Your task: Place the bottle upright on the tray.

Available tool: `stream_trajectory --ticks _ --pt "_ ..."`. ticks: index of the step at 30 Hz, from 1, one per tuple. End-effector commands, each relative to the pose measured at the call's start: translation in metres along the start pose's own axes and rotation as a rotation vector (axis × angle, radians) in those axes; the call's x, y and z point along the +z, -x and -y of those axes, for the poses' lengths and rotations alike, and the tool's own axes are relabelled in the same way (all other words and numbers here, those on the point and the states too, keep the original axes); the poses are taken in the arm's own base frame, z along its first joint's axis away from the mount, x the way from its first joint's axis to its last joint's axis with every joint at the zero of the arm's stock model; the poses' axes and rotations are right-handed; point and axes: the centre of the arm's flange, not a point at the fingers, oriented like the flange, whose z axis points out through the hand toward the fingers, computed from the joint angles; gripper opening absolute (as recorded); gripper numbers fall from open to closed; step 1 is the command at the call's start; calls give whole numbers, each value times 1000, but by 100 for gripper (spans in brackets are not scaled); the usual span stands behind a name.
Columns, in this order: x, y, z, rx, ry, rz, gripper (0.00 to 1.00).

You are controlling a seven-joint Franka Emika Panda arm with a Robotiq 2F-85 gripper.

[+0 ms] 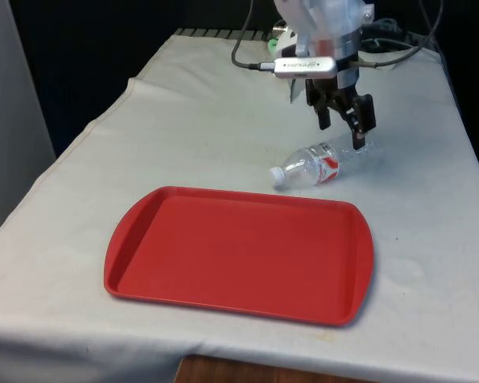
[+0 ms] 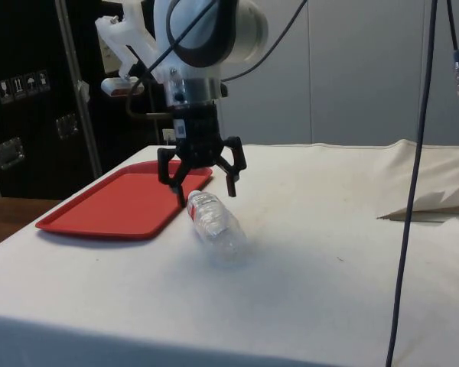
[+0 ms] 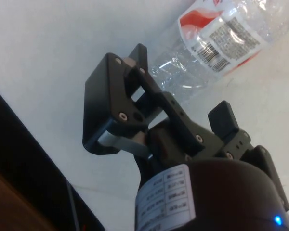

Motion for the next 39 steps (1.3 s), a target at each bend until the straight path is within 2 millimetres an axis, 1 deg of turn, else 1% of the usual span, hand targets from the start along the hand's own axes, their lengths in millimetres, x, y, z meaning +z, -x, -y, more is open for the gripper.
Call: stream_trajectory --ticks 1,2,8,9,17,18,24,27,32,35,39 --pt "0 -1 0 2 1 3 100" --pt "0 -3 1 -1 -6 33 100" --pt "-1 -11 -1 -8 -10 85 100" --pt "-1 -11 -2 -7 -3 71 100" --pt "1 -19 -1 -24 -16 150 100" --pt "0 -19 -2 -23 -10 137 100" --pt "6 -24 1 -43 -10 202 100" --pt "6 -25 1 -46 -4 196 100" --pt "12 -29 4 -65 -4 253 100" --pt "13 -29 4 -67 3 250 100" --pt "19 -32 5 -80 -3 295 100"
